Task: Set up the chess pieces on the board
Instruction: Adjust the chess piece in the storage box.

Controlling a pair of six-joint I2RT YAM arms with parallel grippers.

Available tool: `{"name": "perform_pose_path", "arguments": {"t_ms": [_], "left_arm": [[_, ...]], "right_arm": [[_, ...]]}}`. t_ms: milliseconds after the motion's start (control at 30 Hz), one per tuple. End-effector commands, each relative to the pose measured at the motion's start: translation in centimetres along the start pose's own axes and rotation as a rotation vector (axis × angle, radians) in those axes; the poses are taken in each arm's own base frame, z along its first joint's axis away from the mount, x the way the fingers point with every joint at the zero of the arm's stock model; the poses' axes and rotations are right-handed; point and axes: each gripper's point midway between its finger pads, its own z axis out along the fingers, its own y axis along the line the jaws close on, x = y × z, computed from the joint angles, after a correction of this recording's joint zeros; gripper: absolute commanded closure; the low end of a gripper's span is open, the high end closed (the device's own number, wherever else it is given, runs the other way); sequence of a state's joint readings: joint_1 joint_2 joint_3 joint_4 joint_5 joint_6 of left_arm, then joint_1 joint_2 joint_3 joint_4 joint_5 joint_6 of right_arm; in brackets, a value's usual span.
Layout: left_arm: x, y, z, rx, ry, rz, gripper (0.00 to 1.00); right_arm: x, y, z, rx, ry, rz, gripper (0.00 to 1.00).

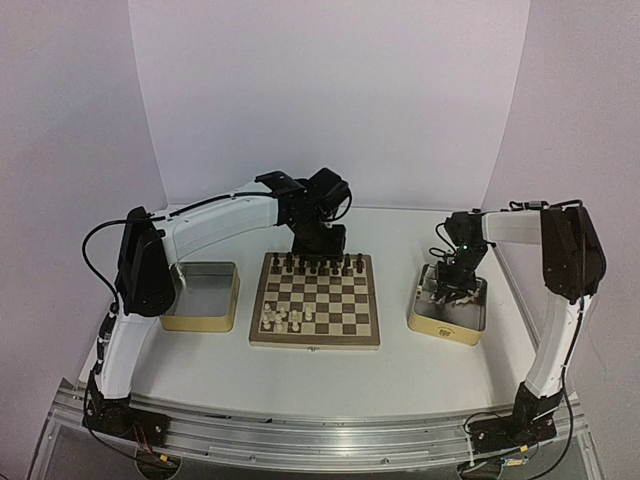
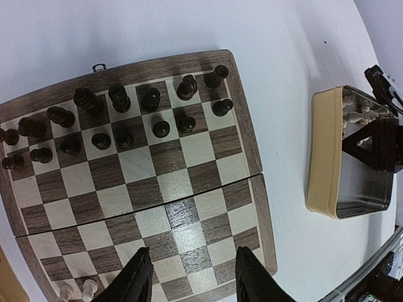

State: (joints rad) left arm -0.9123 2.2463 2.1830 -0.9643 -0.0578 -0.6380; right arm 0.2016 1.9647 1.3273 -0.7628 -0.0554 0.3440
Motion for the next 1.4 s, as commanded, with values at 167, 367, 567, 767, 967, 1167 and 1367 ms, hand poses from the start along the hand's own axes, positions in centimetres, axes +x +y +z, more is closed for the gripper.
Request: {"name": "perform_pose_path", "arguments": {"t_ms": [167, 367, 567, 767, 967, 1167, 1367], "left_arm": [[-1.7, -0.9, -1.2, 0.043, -0.057, -0.014, 0.56], [-1.7, -1.1, -1.1, 0.054, -0.055, -0.011, 0.56], [-1.7, -1.0, -1.2, 0.052, -0.056, -0.013, 0.56], [-1.7, -1.2, -1.2, 0.059, -0.058, -0.009, 0.56], [-1.8, -1.3, -1.3, 0.063, -0.059, -0.006, 0.56], [-1.9, -1.3, -1.5, 0.066, -0.061, -0.003, 0.56], [-1.7, -1.4, -1.4, 0.071, -0.055, -0.002, 0.56]], "right_arm": [[-0.3, 0.3, -0.5, -0.003, -0.022, -0.016, 0.72], [-0.4, 2.3, 0.2, -0.1, -0.011, -0.079, 0.74], [-0.3, 4.1, -0.2, -0.171, -0.015, -0.132, 0.75], [-0.4, 3.8, 0.3, -0.148, -0.013, -0.135, 0.76], [-1.1, 2.4, 0.9, -0.063, -0.035, -0.112, 0.78], [-1.4, 1.4, 1.7, -0.003, -0.035, -0.065, 0.8], [-2.0, 1.4, 2.1, -0.003, -0.047, -0.056, 0.87]]}}
